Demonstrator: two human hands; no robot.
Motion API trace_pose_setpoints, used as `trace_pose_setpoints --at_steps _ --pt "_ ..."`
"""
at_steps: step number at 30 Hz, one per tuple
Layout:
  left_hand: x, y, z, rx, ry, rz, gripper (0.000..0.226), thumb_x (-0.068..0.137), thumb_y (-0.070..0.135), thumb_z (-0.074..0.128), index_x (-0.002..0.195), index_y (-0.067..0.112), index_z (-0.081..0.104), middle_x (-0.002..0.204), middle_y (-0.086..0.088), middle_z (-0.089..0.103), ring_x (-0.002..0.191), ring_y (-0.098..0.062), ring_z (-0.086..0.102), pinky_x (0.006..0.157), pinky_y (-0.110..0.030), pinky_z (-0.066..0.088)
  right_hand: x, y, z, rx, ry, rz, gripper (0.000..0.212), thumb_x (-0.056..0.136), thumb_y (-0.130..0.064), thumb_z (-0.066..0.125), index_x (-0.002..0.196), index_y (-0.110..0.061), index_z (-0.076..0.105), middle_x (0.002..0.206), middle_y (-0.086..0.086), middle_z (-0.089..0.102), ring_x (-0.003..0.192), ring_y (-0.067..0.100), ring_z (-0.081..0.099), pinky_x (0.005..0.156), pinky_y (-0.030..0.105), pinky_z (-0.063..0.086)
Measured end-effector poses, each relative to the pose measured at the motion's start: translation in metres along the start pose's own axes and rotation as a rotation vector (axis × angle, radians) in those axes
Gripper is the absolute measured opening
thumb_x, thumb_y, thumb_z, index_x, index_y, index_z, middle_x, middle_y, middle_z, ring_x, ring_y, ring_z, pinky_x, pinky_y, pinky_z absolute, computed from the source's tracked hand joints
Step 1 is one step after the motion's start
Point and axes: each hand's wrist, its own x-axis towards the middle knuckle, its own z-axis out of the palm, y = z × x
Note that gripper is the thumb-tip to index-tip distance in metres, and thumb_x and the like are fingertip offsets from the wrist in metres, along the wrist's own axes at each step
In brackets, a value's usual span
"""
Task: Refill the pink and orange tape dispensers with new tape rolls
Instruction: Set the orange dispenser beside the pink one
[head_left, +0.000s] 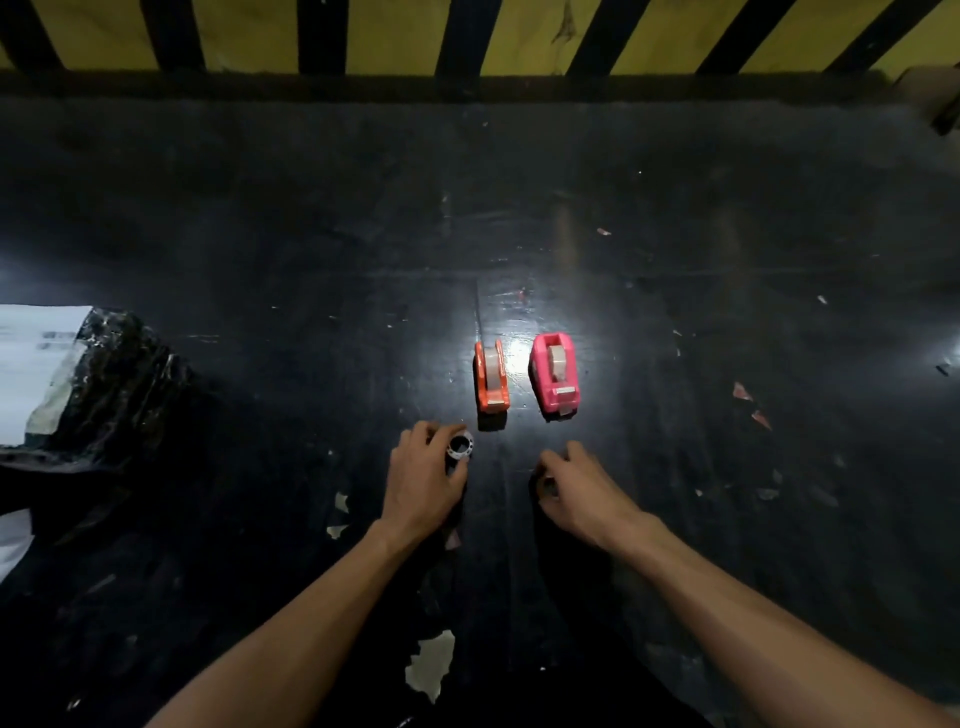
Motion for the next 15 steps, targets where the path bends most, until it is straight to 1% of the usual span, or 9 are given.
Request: trace_pose_setpoints --at_steps 3,5,7,9,11,15 --pt "0.012 -0.022 -0.015 0.005 0.08 -0.106 0.04 0.086 0.028 0.07 0.125 0.022 0.064 0.113 -0.006 0.061 0.099 -0.026 0.055 0.087 -0.044 0.052 0.022 -0.037 0.003 -0.01 0.01 -0.248 0.021 0.087 -0.022 0.059 0.107 -0.018 0.053 0.106 0.009 0.045 0.098 0.028 0.05 0.082 0.043 0.051" --pt "0.023 -0.037 -0.026 0.016 0.118 -0.165 0.04 0.084 0.027 0.072 0.123 0.021 0.066 0.112 -0.008 0.062 0.099 -0.031 0.056 0.086 -0.047 0.052 0.04 -0.061 0.0 -0.059 0.026 -0.355 0.021 0.087 -0.023 0.058 0.108 -0.02 0.053 0.107 0.01 0.047 0.1 0.028 0.048 0.079 0.045 0.05" --pt "0.035 -0.049 -0.037 0.027 0.134 -0.214 0.04 0.084 0.026 0.073 0.123 0.021 0.066 0.113 -0.01 0.063 0.1 -0.034 0.057 0.086 -0.048 0.052 0.061 -0.08 -0.005 -0.114 0.065 -0.424 0.023 0.087 -0.022 0.057 0.109 -0.018 0.054 0.107 0.013 0.049 0.101 0.031 0.049 0.078 0.045 0.05" --pt "0.046 -0.057 -0.046 0.025 0.133 -0.245 0.041 0.084 0.026 0.073 0.124 0.021 0.066 0.115 -0.01 0.063 0.103 -0.035 0.056 0.087 -0.046 0.052 0.082 -0.094 -0.013 -0.187 0.122 -0.482 0.021 0.086 -0.019 0.056 0.106 -0.014 0.056 0.104 0.015 0.052 0.097 0.035 0.052 0.079 0.046 0.047" --pt "0.055 -0.062 -0.05 0.011 0.119 -0.247 0.041 0.086 0.027 0.072 0.126 0.022 0.065 0.116 -0.009 0.063 0.105 -0.034 0.055 0.088 -0.045 0.051 0.104 -0.101 -0.02 -0.259 0.18 -0.499 0.019 0.084 -0.017 0.056 0.102 -0.012 0.057 0.101 0.016 0.055 0.094 0.037 0.054 0.08 0.047 0.045" --pt "0.067 -0.066 -0.051 0.026 0.059 -0.208 0.042 0.088 0.033 0.07 0.128 0.024 0.063 0.118 -0.004 0.062 0.106 -0.029 0.052 0.091 -0.045 0.049 0.139 -0.108 -0.028 -0.348 0.21 -0.452 0.022 0.082 -0.018 0.058 0.102 -0.01 0.058 0.103 0.015 0.058 0.097 0.037 0.057 0.084 0.046 0.042"
